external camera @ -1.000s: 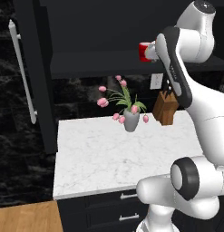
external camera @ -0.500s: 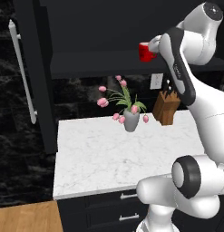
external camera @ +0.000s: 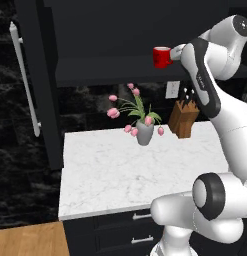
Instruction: Gather all objects into one cabinet and sort the glasses and bowls to opposite sides.
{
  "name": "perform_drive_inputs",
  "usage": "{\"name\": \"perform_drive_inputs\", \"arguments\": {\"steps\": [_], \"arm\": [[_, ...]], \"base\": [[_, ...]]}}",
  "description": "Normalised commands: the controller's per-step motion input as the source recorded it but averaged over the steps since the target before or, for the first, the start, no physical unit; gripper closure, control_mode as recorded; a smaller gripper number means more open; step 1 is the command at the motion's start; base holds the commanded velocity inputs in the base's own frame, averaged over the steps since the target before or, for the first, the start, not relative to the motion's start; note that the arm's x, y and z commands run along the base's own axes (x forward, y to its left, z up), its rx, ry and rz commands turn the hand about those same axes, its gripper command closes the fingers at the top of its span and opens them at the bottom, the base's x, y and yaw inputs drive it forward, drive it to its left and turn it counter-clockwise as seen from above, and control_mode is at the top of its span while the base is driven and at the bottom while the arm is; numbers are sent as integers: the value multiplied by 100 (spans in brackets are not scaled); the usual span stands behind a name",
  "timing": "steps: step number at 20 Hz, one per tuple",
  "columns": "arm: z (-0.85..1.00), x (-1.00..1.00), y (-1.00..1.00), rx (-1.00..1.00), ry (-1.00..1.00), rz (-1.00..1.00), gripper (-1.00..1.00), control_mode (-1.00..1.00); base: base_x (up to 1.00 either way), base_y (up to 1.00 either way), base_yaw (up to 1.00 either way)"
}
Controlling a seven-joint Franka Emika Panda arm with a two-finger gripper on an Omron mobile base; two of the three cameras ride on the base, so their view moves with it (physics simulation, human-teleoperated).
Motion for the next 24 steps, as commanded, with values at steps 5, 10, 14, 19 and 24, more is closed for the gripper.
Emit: {"name": "perform_drive_inputs", "arguments": {"steps": [5,10,14,19,24], "arm": [[0,1,-9,0,0,0,-100,-100],[0,0,0,0,0,0,-100,-100],[0,0,0,0,0,0,-100,-100],[0,17,-2,0,0,0,-100,-100],[0,40,-1,0,0,0,-100,-100]], "base": [[0,0,0],[0,0,0],[0,0,0],[0,0,0],[0,0,0]]}}
